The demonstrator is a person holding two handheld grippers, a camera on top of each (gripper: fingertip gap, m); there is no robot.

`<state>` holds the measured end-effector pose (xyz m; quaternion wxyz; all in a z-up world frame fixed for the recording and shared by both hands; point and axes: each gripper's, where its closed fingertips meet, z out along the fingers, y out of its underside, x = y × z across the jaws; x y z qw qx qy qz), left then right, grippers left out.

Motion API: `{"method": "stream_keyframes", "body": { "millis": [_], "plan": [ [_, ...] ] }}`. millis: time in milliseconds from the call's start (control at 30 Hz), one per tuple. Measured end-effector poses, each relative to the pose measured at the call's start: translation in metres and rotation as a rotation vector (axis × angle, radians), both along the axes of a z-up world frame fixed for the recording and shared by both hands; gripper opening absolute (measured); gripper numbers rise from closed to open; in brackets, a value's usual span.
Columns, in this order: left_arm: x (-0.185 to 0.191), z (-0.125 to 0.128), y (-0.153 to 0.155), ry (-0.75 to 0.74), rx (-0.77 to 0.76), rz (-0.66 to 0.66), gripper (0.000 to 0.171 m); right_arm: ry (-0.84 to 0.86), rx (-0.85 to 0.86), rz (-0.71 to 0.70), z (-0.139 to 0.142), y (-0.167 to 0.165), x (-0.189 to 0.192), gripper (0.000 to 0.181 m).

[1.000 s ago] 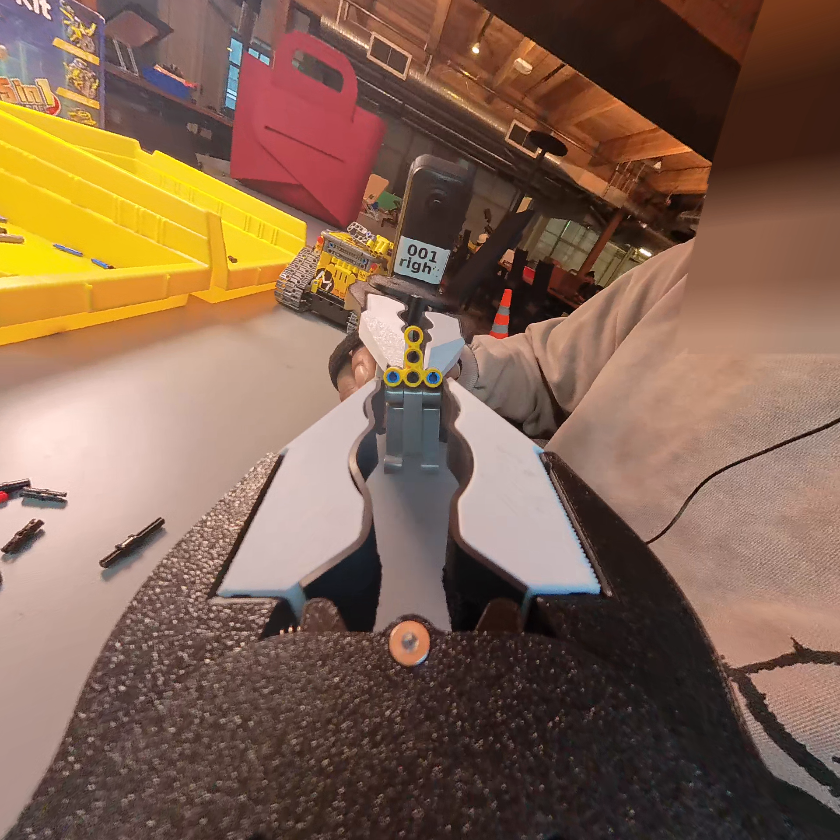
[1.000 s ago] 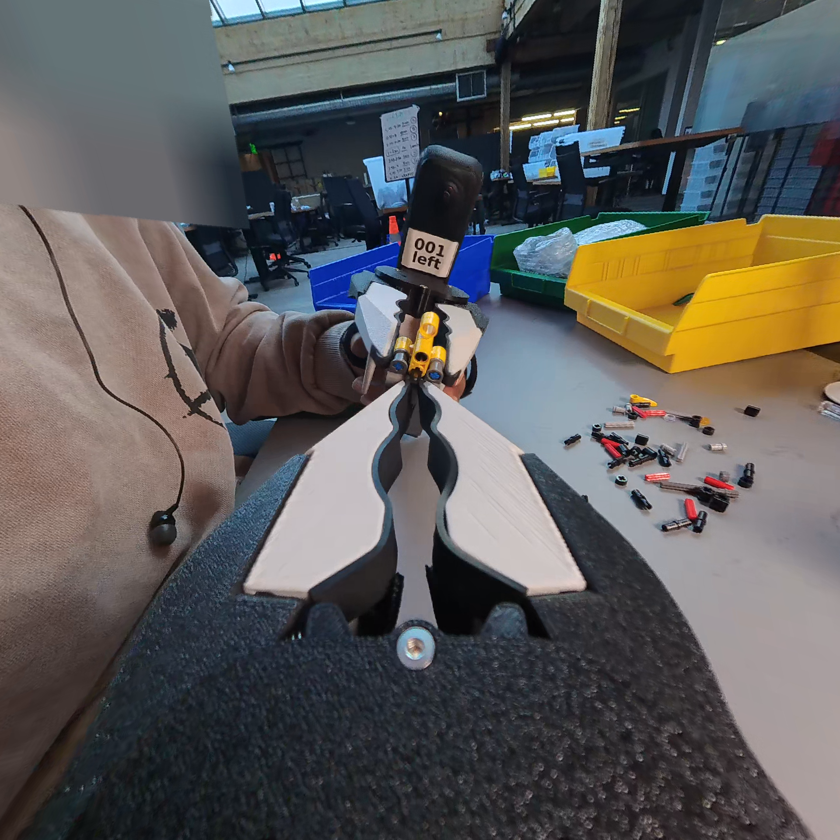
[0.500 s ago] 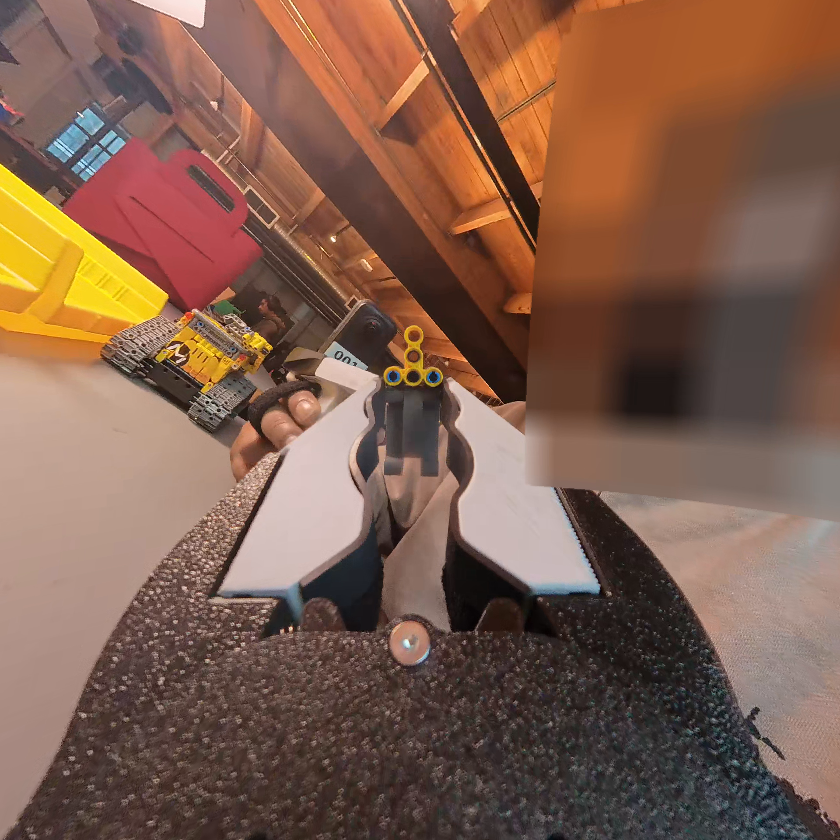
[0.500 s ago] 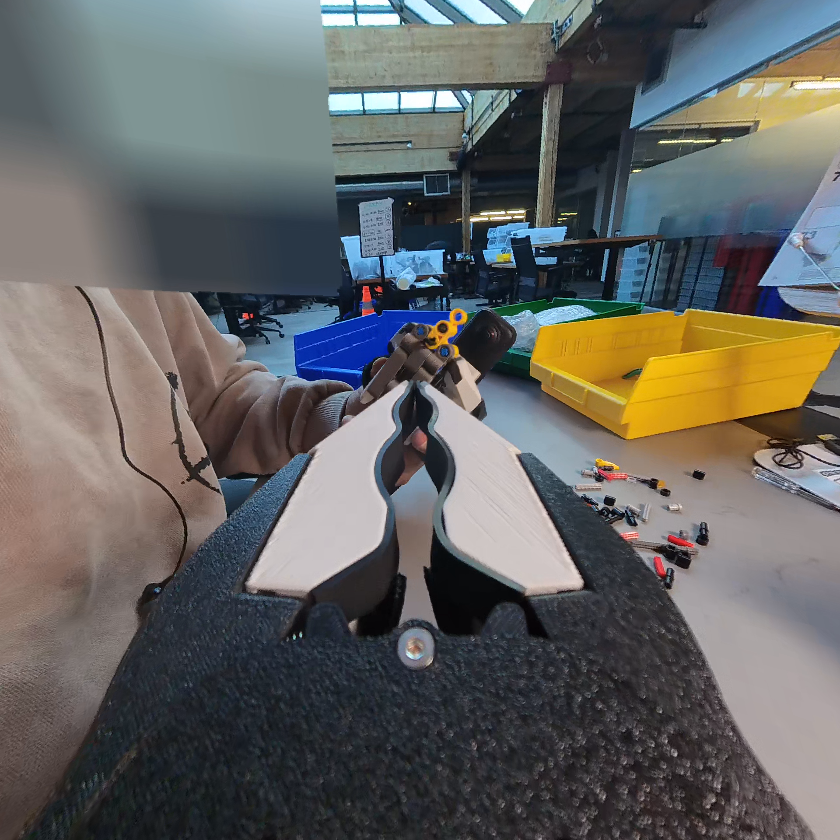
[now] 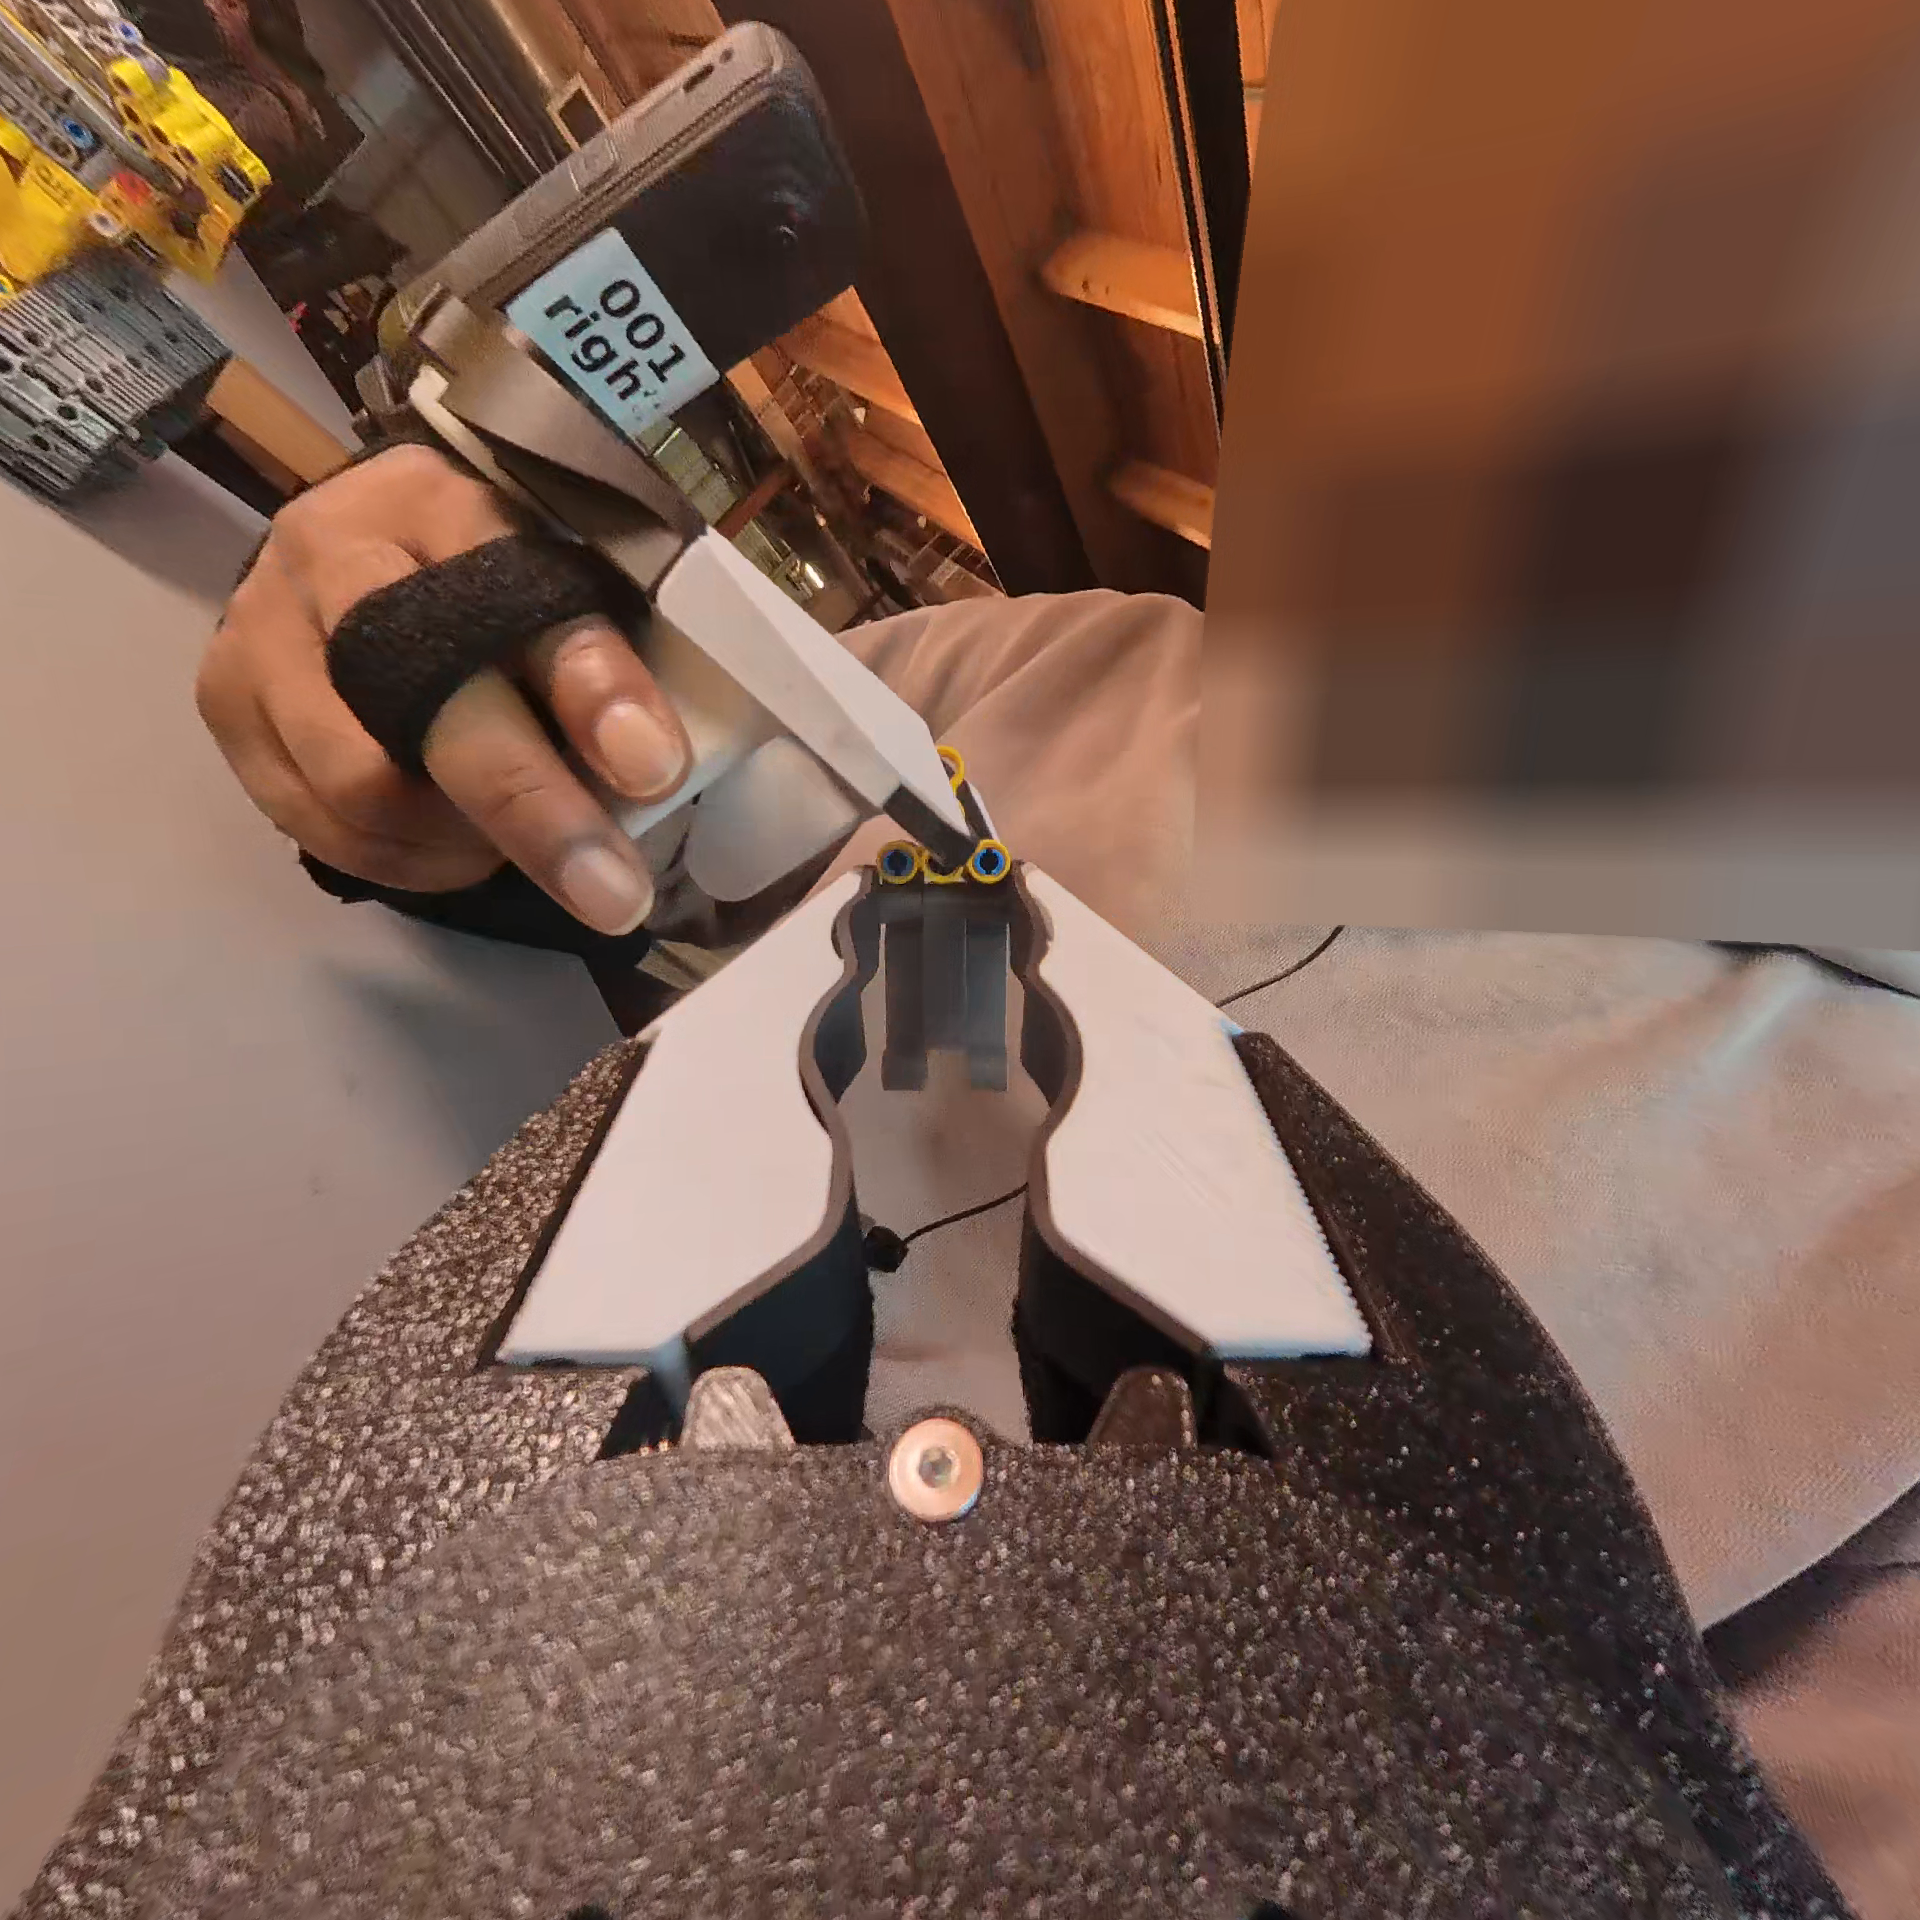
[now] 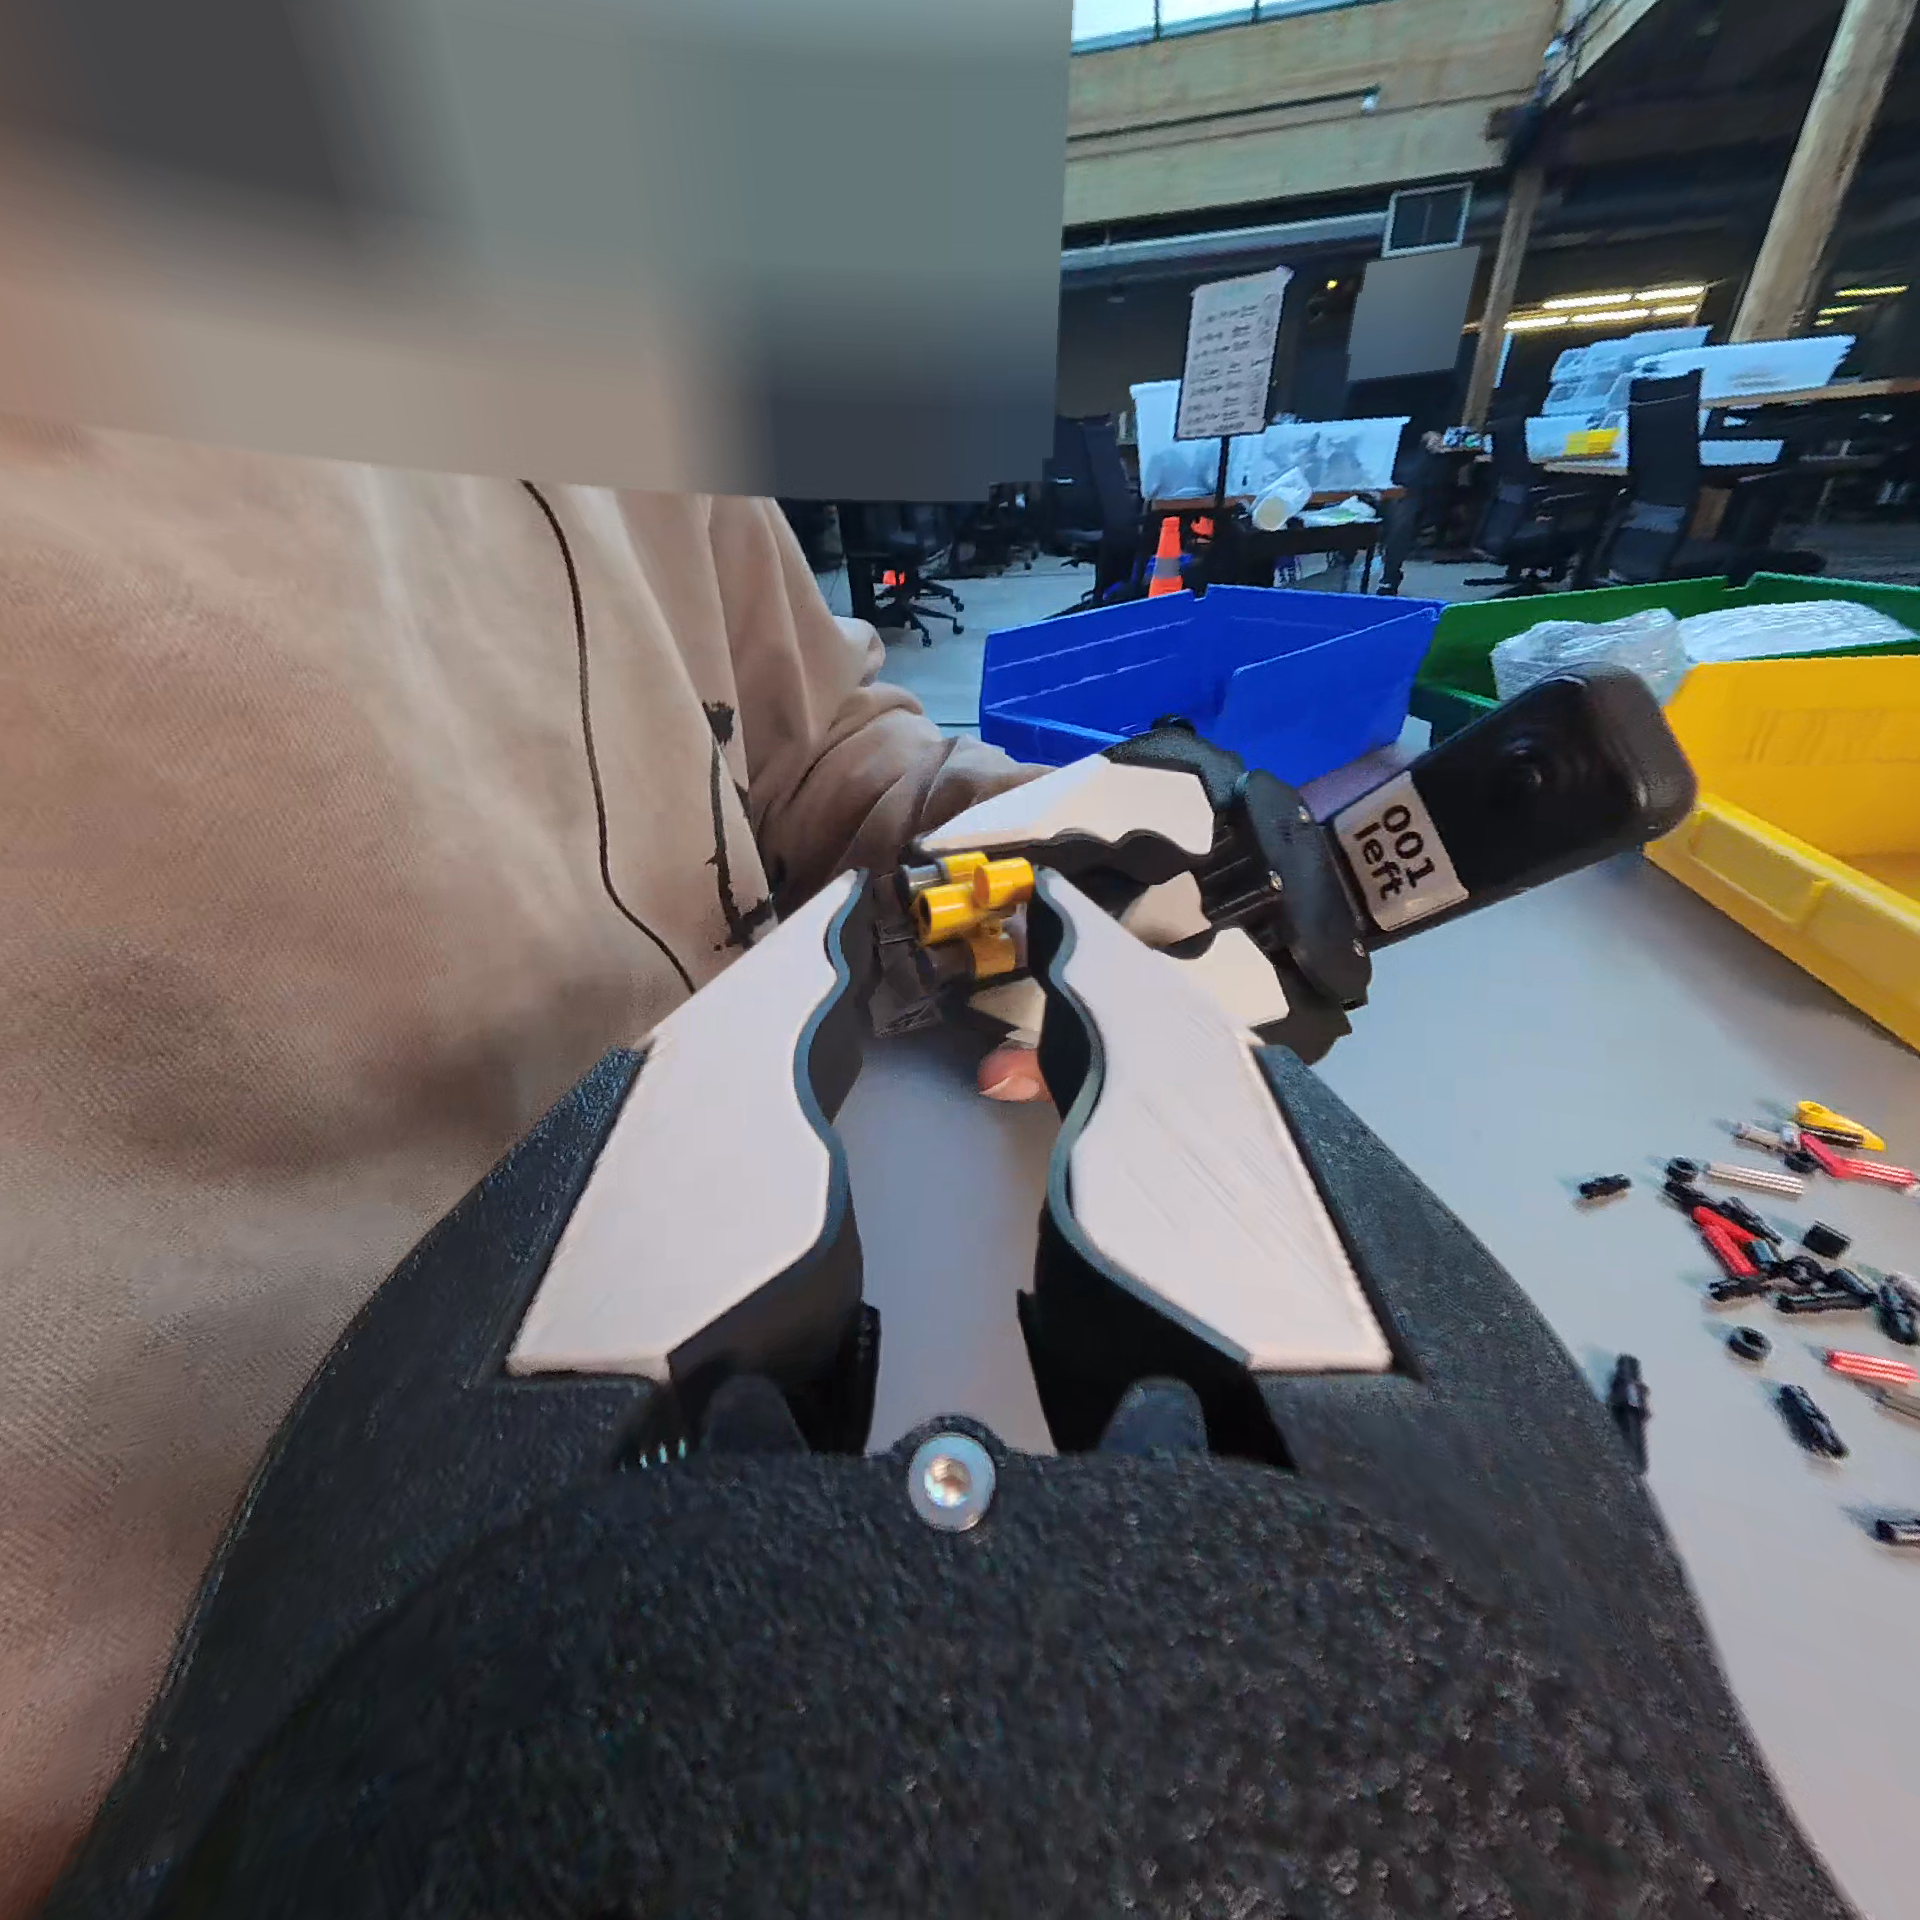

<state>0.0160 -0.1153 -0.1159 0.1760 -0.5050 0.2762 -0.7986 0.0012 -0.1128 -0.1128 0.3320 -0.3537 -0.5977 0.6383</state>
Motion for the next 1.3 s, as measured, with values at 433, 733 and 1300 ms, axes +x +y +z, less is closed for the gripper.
{"method": "stream_keyframes", "body": {
  "millis": [433,733,1300],
  "plan": [
    [-0.007,-0.022,0.036,0.438,0.737,0.561,0.033,0.110,0.306,-0.328,0.004,0.035,-0.004,0.017],
    [-0.014,-0.023,0.045,0.579,1.103,0.727,0.017,0.097,0.400,-0.357,-0.006,0.038,-0.007,0.022],
    [-0.011,-0.026,0.043,0.590,1.225,0.739,0.016,0.031,0.464,-0.343,-0.018,0.037,-0.003,0.023]
  ]
}}
